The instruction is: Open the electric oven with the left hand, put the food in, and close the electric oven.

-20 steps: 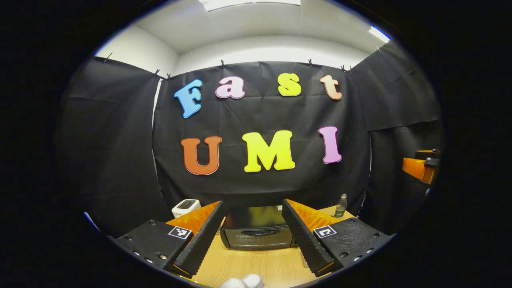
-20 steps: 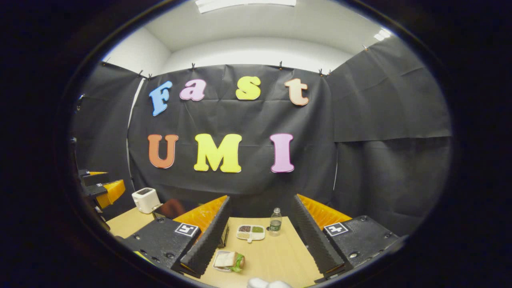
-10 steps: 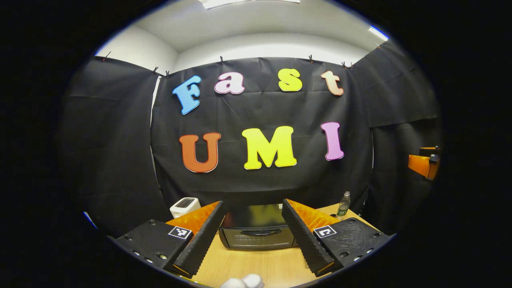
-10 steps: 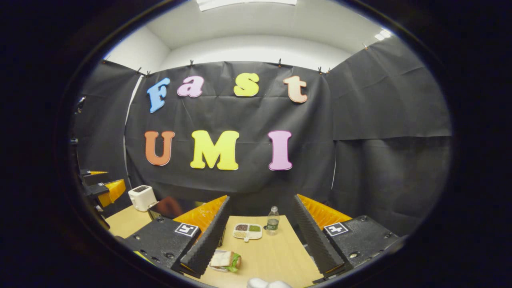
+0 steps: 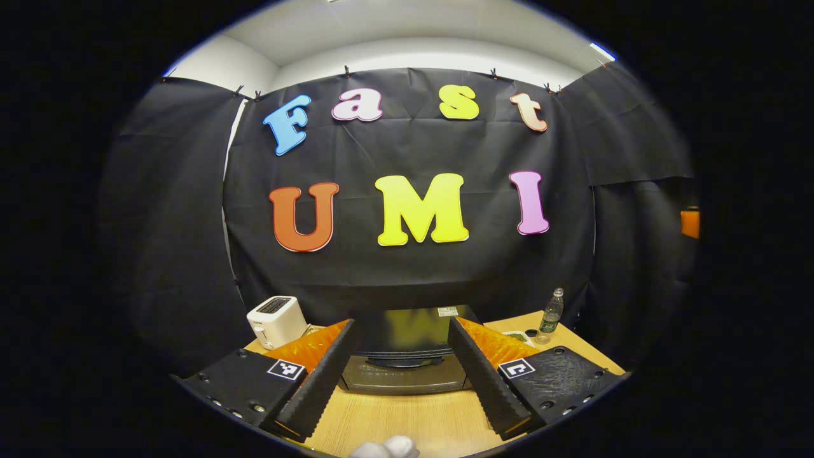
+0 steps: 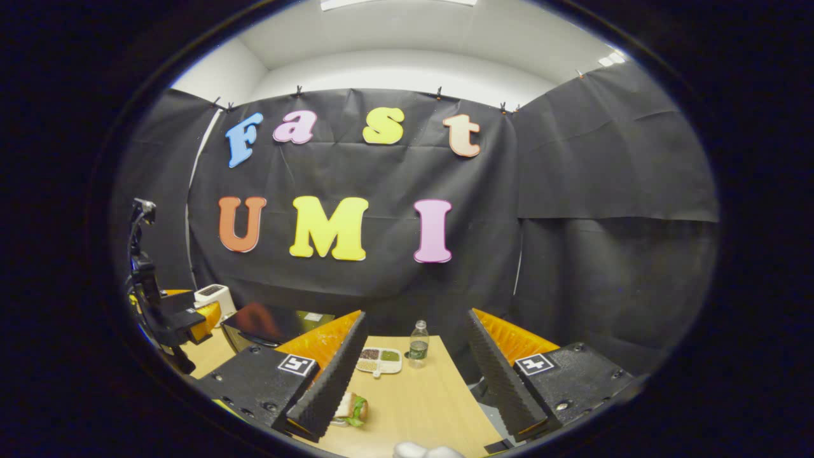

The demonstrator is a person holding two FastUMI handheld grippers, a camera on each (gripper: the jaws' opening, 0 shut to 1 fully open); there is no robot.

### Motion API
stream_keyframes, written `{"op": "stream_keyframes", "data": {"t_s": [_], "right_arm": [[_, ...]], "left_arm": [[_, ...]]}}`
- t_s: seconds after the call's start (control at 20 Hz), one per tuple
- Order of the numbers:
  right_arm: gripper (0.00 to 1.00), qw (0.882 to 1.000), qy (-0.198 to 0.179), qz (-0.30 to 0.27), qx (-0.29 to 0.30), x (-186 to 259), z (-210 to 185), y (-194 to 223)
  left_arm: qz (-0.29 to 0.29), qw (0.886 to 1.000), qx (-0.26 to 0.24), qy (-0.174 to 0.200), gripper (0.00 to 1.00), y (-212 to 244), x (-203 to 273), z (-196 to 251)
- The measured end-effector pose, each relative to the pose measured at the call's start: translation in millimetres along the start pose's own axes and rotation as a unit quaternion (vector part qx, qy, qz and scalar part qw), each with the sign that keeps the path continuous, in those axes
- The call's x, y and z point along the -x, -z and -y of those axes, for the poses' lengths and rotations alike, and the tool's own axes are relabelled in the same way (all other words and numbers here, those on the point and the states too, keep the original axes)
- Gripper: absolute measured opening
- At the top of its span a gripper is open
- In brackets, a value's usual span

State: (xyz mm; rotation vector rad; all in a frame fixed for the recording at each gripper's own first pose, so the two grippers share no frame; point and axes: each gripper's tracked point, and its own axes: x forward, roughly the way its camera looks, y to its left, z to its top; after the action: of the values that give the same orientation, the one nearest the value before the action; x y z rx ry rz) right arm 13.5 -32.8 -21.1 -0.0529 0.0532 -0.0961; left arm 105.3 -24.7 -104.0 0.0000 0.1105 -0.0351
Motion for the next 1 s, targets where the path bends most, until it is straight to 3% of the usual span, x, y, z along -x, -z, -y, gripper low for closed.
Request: {"op": "stream_keyframes", "data": {"t_s": [0.45,0.85,1.0], "right_arm": [[0.99,0.997,0.071,-0.024,0.023,25.6,37.2,11.0],[1.00,0.995,0.083,-0.052,0.026,29.7,31.0,29.6],[1.00,0.995,0.082,-0.051,0.026,30.8,26.6,30.3]], "left_arm": [[-0.051,0.999,0.000,0.007,0.95,76.4,-93.9,5.8],[-0.132,0.991,0.007,0.013,0.95,146.3,-132.2,6.1],[-0.137,0.990,0.010,0.015,0.98,147.2,-135.2,4.4]]}}
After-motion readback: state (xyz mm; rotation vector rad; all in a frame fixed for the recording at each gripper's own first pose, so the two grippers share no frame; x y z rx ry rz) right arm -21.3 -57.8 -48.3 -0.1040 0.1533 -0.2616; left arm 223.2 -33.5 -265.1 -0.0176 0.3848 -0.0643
